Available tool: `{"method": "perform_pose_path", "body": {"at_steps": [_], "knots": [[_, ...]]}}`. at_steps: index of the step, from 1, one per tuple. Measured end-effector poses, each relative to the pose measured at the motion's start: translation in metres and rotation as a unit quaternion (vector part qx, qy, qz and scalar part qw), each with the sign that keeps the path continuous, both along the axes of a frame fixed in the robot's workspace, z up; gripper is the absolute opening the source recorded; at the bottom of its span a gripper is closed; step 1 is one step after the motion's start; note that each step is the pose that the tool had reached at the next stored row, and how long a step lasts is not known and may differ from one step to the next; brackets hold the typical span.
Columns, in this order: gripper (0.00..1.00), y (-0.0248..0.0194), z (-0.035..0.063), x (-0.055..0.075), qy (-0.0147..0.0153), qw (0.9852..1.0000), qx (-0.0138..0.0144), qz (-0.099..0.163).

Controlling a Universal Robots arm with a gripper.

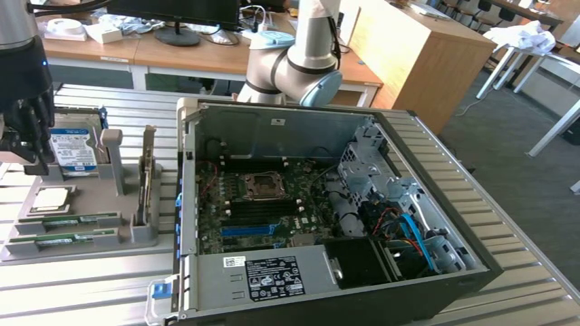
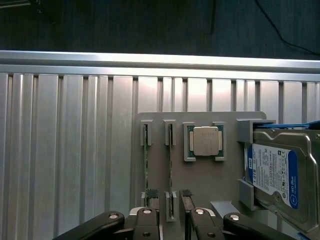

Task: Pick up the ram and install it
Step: 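Pick up the ram and move it above insertion slot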

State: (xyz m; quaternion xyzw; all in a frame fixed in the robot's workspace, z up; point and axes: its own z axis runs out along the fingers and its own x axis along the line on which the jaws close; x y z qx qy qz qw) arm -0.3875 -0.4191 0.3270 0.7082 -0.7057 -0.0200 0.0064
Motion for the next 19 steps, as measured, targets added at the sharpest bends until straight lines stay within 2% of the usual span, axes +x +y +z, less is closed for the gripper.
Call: {"method": "perform_pose_path", "body": {"at_steps": [6, 19], "knots": [[0.30, -0.0001, -0.0011, 0.000, -0.0001, 1.0000, 0.0000, 0.000], [0.30, -0.0001, -0.0125, 0.000, -0.0001, 1.0000, 0.0000, 0.000]]}}
